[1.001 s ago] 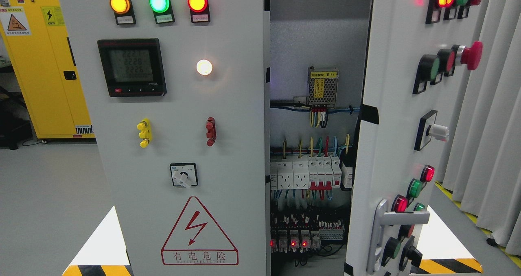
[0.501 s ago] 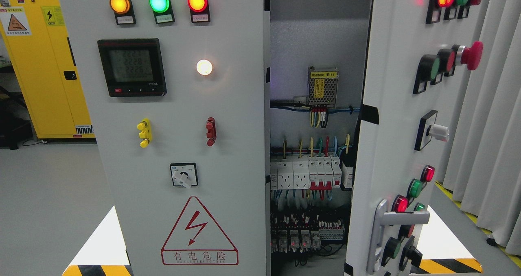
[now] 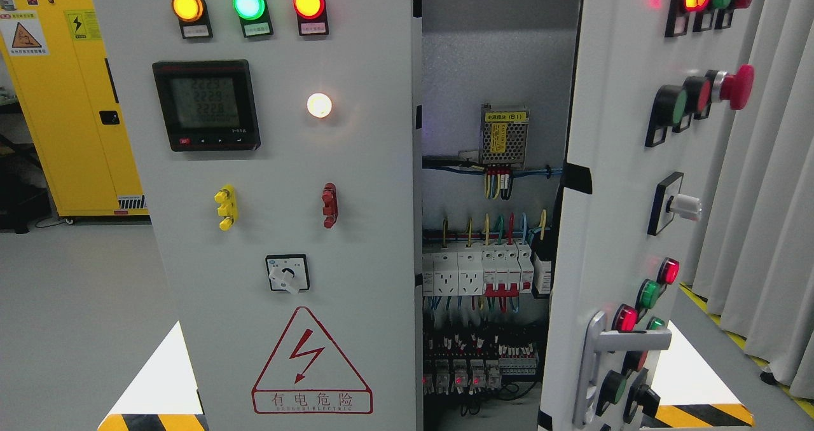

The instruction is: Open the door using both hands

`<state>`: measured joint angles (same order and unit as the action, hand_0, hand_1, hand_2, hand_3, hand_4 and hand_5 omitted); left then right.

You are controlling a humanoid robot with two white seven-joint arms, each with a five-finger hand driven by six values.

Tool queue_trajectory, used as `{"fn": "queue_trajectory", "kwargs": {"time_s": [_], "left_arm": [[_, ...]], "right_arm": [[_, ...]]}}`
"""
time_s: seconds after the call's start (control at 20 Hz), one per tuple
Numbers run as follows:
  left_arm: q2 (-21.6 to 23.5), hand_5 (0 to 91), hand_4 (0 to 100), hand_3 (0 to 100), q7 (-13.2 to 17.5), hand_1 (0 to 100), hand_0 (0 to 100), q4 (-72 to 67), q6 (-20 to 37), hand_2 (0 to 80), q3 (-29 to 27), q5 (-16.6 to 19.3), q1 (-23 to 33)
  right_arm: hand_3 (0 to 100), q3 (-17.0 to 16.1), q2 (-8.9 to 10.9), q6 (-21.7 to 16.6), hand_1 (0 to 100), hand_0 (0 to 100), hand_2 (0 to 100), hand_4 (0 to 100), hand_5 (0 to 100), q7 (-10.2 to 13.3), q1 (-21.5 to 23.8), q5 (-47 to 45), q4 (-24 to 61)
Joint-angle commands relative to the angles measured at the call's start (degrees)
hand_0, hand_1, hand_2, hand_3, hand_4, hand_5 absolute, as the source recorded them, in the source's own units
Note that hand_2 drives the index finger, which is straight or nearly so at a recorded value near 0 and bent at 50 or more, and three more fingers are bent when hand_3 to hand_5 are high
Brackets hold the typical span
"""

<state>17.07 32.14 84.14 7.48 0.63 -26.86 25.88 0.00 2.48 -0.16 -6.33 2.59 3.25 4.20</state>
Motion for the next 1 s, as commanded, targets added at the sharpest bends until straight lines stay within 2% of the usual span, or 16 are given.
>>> {"fn": "queue_trajectory", "kwargs": {"time_s": [0.0, 0.1, 0.25, 0.35, 0.5, 0.65, 0.95], "left_arm": [[11.7, 0.0, 0, 0, 2.0, 0, 0, 28.0, -0.4, 0.0, 0.3, -6.5, -1.4], [14.3, 0.0, 0, 0, 2.9, 0, 0, 28.9, -0.7, 0.0, 0.3, -11.4, -3.8], [20.8, 0.0, 0, 0, 3.5, 0, 0, 30.5, -2.9, 0.0, 0.5, -16.4, -7.8], [25.9, 0.0, 0, 0, 5.2, 0, 0, 30.7, -4.2, 0.0, 1.0, -22.9, -11.8], [30.3, 0.0, 0, 0, 6.7, 0, 0, 30.8, -8.6, 0.0, 1.0, -31.5, -18.9], [31.9, 0.0, 0, 0, 6.8, 0, 0, 30.7, -12.8, 0.0, 3.5, -35.1, -26.6], [32.0, 0.0, 0, 0, 6.8, 0, 0, 30.4, -17.0, 0.0, 16.6, -37.4, -43.4]], "right_arm": [[0, 1.0, 0.24, 0.0, 0, 22, 0, 0, 0, 0.0, 0.1, 0.0, 0.0], [0, 1.0, 0.24, 0.0, 0, 22, 0, 0, 0, 0.0, 0.1, 0.0, -0.1], [0, 0.9, 0.24, 0.0, 0, 22, 0, 0, 0, 0.0, 0.1, 0.0, -0.1], [0, 0.9, 0.24, 0.0, 0, 22, 0, 0, 0, 0.0, 0.1, 0.0, -0.1], [0, 1.0, 0.24, 0.0, 0, 22, 0, 0, 0, 0.0, 0.1, 0.0, 0.0], [0, 1.0, 0.24, 0.0, 0, 22, 0, 0, 0, 0.0, 0.1, 0.0, -0.1], [0, 1.0, 0.25, 0.0, 0, 22, 0, 0, 0, 0.0, 0.1, 0.0, 0.0]]}}
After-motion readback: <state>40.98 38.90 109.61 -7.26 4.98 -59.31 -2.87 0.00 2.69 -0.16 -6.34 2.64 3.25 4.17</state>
